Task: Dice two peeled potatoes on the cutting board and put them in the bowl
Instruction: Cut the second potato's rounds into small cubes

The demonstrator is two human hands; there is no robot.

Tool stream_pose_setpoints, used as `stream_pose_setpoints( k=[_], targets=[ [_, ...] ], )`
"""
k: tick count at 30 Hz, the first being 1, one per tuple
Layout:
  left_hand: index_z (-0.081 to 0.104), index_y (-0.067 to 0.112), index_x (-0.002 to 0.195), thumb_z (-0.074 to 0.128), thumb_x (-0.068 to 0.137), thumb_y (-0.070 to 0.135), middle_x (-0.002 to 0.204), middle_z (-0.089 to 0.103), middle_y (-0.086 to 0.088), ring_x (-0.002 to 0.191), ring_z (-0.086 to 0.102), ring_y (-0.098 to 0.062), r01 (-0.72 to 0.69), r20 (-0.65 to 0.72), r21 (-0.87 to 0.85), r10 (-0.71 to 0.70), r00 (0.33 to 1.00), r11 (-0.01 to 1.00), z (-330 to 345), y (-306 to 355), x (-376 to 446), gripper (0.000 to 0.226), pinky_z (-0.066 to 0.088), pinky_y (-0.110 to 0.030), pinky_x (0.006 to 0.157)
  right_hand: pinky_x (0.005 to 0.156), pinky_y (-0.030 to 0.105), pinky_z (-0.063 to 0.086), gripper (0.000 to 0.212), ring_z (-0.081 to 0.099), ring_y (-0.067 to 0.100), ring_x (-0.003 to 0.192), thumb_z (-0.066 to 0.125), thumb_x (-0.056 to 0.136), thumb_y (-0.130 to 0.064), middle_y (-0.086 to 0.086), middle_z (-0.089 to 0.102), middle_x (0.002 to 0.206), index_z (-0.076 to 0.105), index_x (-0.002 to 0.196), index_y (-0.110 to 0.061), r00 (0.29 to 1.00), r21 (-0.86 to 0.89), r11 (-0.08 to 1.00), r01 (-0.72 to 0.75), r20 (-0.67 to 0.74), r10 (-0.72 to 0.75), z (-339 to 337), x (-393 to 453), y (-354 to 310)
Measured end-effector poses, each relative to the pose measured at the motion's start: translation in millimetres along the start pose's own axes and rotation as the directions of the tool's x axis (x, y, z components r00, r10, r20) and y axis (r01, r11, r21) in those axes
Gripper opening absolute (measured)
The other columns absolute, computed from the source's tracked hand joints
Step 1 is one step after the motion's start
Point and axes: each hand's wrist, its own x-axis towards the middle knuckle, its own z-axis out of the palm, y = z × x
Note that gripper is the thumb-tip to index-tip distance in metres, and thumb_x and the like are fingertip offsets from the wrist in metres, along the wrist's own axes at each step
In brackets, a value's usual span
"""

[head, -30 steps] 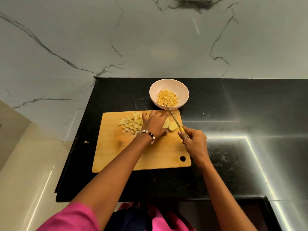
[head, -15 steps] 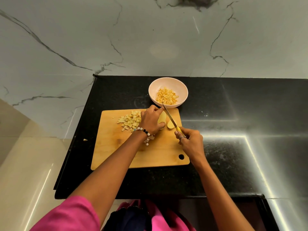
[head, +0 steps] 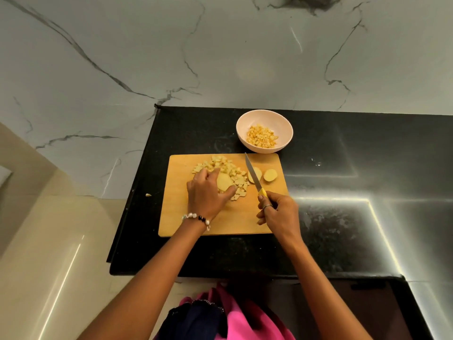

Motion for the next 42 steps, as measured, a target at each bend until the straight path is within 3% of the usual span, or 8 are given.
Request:
stream_pose_setpoints(
  k=[4, 7, 12, 18, 27, 36, 39, 42],
  targets=[
    [0.064, 0.024, 0.115, 0.055, 0.072, 0.071, 0.105, 0.062, -0.001, 0.1, 0.053, -0.023, -0.018, -0.044, 0.274, 0.031, 0.999, 0.962, -5.8, -29.1, -37.1, 0.064, 0.034, -0.041, 0.084, 0.049, 0.036, 0.056, 0.019, 0.063, 0.017, 0.047, 0.053, 0.096, -0.017, 0.012, 0.063, 0.064, 0.065, 0.088, -0.003, 0.994, -0.092, 0.994, 0.051, 0.097, -0.042, 27.9, -29.4, -5.3],
    [0.06, 0.025, 0.121, 0.054, 0.072, 0.073, 0.114, 0.059, 0.0, 0.107, 0.049, -0.022, 0.001, -0.008, 0.324, 0.001, 1.0, 0.946, -6.5, -43.1, -45.5, 0.069, 0.03, -0.043, 0.088, 0.048, 0.045, 0.052, 0.023, 0.061, 0.023, 0.048, 0.046, 0.098, -0.024, 0.008, 0.06, 0.061, 0.059, 0.087, -0.008, 0.979, -0.206, 0.964, 0.171, 0.147, -0.142, 48.4, -48.4, -4.1],
    [0.042, 0.031, 0.139, 0.053, 0.077, 0.069, 0.137, 0.043, 0.01, 0.126, 0.034, -0.013, 0.005, 0.121, 0.145, -0.023, 0.992, 0.989, -9.9, -56.3, -46.2, 0.073, 0.022, -0.037, 0.096, 0.048, 0.035, 0.029, 0.028, 0.058, 0.035, 0.059, 0.043, 0.097, -0.02, 0.014, 0.064, 0.067, 0.06, 0.109, -0.001, 0.93, -0.511, 0.779, 0.364, 0.163, -0.328, 64.8, -67.7, 0.9],
    [0.039, 0.035, 0.141, 0.062, 0.08, 0.055, 0.14, 0.046, 0.012, 0.129, 0.034, -0.01, 0.014, 0.116, -0.018, -0.012, 0.993, 1.0, -8.2, -62.5, -47.0, 0.068, 0.017, -0.032, 0.093, 0.05, 0.039, 0.041, 0.047, 0.061, 0.036, 0.065, 0.039, 0.093, -0.028, 0.015, 0.068, 0.078, 0.053, 0.132, -0.004, 0.932, -0.592, 0.724, 0.355, 0.166, -0.321, 72.4, -74.8, 1.2],
    [0.041, 0.041, 0.138, 0.066, 0.076, 0.053, 0.133, 0.053, 0.015, 0.126, 0.037, -0.008, 0.051, 0.094, -0.083, -0.043, 0.995, 0.995, -7.9, -62.6, -45.4, 0.068, 0.016, -0.031, 0.089, 0.031, 0.03, 0.035, 0.046, 0.053, 0.03, 0.038, 0.079, 0.069, -0.007, 0.012, 0.06, 0.058, 0.065, 0.111, 0.005, 0.934, -0.749, 0.577, 0.327, 0.163, -0.318, 83.5, -77.2, -0.4],
    [0.046, 0.04, 0.135, 0.069, 0.076, 0.05, 0.125, 0.059, 0.013, 0.124, 0.039, -0.009, 0.079, 0.052, -0.123, -0.073, 0.996, 0.989, -5.9, -61.5, -46.6, 0.064, 0.016, -0.03, 0.089, 0.033, 0.028, 0.034, 0.059, 0.052, 0.029, 0.037, 0.071, 0.062, 0.006, 0.018, 0.06, 0.066, 0.057, 0.119, 0.013, 0.938, -0.803, 0.491, 0.337, 0.241, -0.25, 94.5, -86.9, -8.3],
    [0.048, 0.039, 0.134, 0.068, 0.076, 0.05, 0.125, 0.06, 0.011, 0.124, 0.039, -0.009, 0.073, 0.047, -0.119, -0.067, 0.997, 0.99, -4.9, -63.5, -46.6, 0.063, 0.016, -0.031, 0.089, 0.03, 0.024, 0.021, 0.06, 0.044, 0.024, 0.029, 0.071, 0.052, 0.01, 0.013, 0.055, 0.057, 0.063, 0.111, 0.011, 0.931, -0.798, 0.492, 0.347, 0.23, -0.284, 85.8, -103.3, 4.2],
    [0.047, 0.039, 0.135, 0.068, 0.076, 0.051, 0.126, 0.059, 0.01, 0.124, 0.039, -0.009, 0.076, 0.051, -0.119, -0.07, 0.996, 0.99, -4.8, -64.4, -46.7, 0.063, 0.016, -0.031, 0.089, 0.029, 0.025, 0.026, 0.061, 0.046, 0.028, 0.031, 0.081, 0.051, 0.006, 0.013, 0.057, 0.057, 0.064, 0.11, 0.01, 0.938, -0.767, 0.545, 0.339, 0.228, -0.263, 83.0, -104.0, 6.8]
  ],
)
